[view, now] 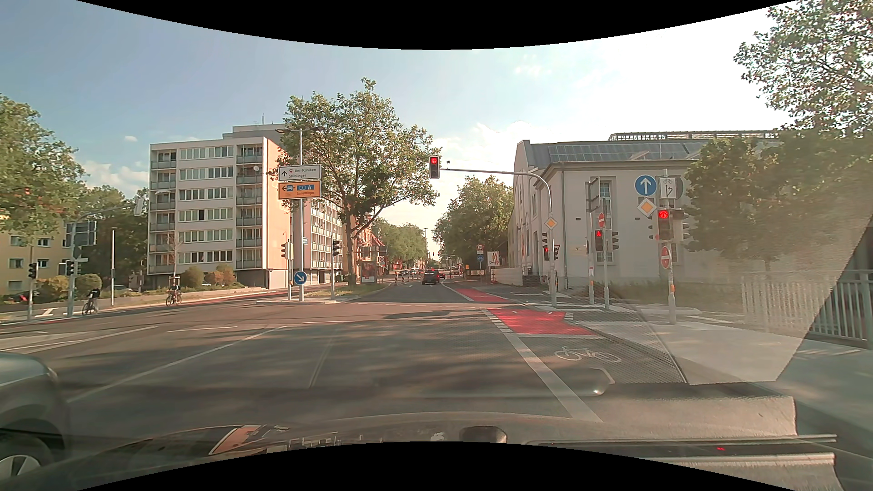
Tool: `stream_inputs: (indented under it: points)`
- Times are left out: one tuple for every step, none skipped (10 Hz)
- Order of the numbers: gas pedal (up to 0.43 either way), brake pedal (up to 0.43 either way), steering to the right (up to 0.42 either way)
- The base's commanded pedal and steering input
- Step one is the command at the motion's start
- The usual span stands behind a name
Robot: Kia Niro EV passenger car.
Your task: Follow the waypoints while adhering to traffic rules and regulations
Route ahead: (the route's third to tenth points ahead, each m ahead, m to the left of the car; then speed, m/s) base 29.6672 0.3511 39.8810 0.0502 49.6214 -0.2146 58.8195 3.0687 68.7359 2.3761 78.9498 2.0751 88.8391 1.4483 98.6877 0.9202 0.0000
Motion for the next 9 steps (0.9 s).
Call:
stream_inputs:
  points:
    - [0.000, 0.250, -0.008]
    - [0.000, 0.250, -0.008]
    - [0.000, 0.250, -0.008]
    - [0.000, 0.256, -0.008]
    - [0.000, 0.250, -0.008]
    - [0.000, 0.250, -0.008]
    - [0.000, 0.250, -0.008]
    - [0.000, 0.250, -0.008]
    - [0.000, 0.250, -0.008]
